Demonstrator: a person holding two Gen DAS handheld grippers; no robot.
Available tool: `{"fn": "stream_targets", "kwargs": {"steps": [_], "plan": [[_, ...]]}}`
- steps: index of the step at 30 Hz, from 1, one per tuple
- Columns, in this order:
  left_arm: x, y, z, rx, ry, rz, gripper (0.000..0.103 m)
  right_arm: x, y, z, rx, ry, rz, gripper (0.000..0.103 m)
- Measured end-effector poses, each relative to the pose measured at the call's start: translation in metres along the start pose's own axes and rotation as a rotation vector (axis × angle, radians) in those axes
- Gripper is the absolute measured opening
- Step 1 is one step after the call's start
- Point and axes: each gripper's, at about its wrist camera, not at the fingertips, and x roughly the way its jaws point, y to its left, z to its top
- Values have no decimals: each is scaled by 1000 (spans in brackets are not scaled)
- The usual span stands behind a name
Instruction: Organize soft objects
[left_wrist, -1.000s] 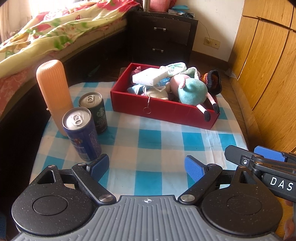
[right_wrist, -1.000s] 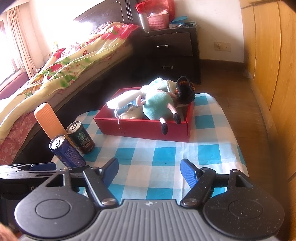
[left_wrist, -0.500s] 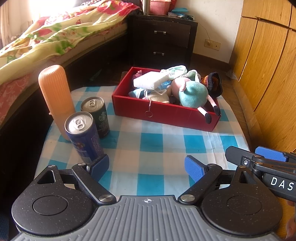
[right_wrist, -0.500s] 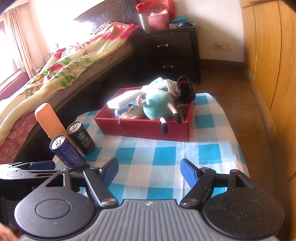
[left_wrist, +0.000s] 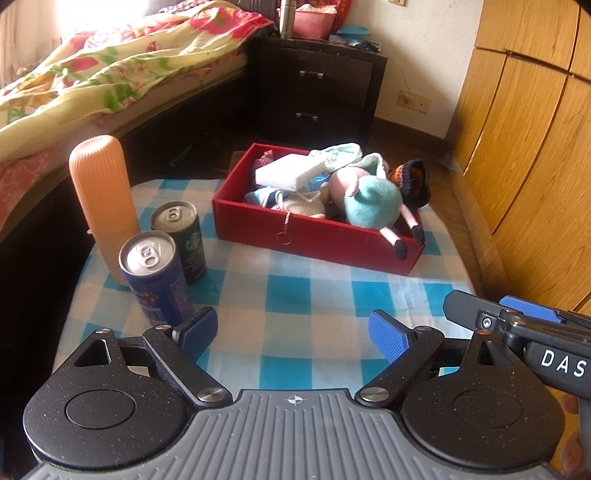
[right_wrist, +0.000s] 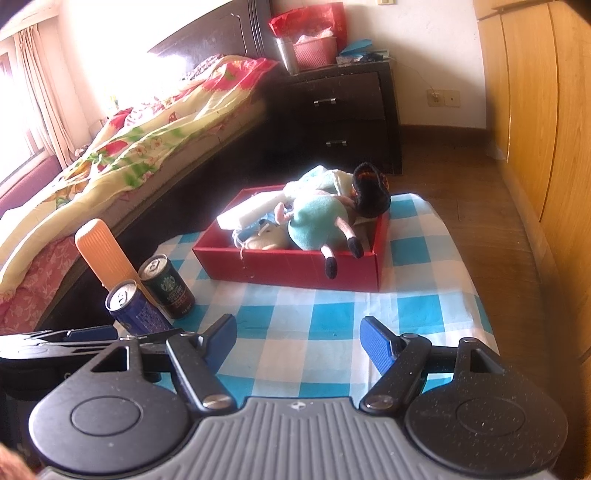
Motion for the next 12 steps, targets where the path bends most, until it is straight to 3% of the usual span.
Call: {"fn": "stream_targets", "kwargs": {"steps": [4, 12], "plan": [[1, 5, 1, -29, 4, -39, 93, -3, -1, 2, 16, -16, 14, 52], [-2, 4, 1, -19, -32, -24, 97, -7, -3, 4, 35, -33, 28, 52]]}}
